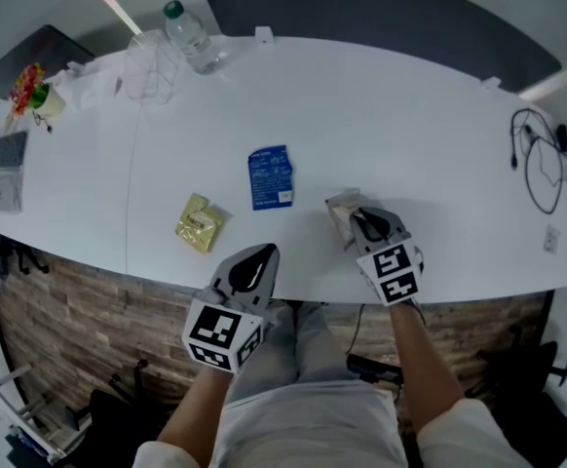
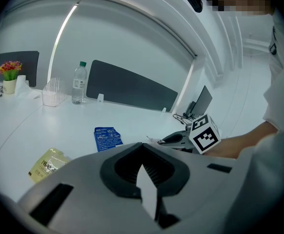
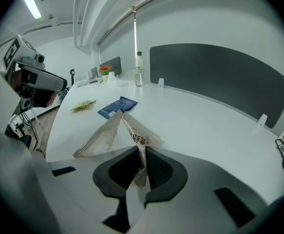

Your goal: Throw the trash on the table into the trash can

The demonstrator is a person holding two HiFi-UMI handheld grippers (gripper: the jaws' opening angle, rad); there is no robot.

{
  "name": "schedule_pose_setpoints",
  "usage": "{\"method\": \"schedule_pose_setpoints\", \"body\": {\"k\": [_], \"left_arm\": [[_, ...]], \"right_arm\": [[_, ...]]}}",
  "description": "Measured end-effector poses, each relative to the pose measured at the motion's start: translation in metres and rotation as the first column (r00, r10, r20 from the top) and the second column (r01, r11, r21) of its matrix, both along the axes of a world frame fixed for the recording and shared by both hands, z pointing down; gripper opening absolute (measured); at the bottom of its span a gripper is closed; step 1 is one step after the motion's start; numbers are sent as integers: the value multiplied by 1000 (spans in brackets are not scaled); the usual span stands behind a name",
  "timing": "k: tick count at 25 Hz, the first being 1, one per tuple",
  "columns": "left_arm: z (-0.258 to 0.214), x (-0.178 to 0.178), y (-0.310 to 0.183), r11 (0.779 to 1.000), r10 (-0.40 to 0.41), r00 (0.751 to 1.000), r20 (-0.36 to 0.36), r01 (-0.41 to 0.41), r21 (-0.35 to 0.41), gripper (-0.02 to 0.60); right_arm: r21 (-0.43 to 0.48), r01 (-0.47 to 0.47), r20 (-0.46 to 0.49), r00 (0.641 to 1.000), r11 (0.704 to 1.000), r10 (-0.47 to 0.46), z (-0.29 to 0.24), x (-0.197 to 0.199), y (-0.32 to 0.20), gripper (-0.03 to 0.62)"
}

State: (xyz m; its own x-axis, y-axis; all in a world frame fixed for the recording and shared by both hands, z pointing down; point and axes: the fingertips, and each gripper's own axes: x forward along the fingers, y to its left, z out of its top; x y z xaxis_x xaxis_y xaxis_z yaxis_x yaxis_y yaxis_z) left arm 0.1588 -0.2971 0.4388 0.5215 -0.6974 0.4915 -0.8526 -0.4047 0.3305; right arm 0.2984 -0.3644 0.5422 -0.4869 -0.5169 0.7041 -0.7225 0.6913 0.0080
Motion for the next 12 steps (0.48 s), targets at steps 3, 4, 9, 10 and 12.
{"method": "schedule_pose_setpoints", "body": {"k": [3,4,9,10,12], "left_arm": [[-3,-1,1,1000,0,1000,1,0,5,0],[-4,-1,1,1000,1,1000,1,-1,6,0],[-17,-4,3,1000,4,1000,3,-4,25,0],[-21,-4,4,1000,4,1000,4,-4,31,0],[-28,-4,6,999,9,1000,6,-10,42,0]], "right_arm": [[6,-1,6,1000,1000,1,-6,1,0,51],[8,-3,8,1000,1000,3,-8,2,0,51],[29,-8,25,1000,1000,7,-34,6,-1,51],[33,-9,29,1000,999,8,-41,8,0,51],[48,-12,36,999,999,10,-58,11,1,51]]}}
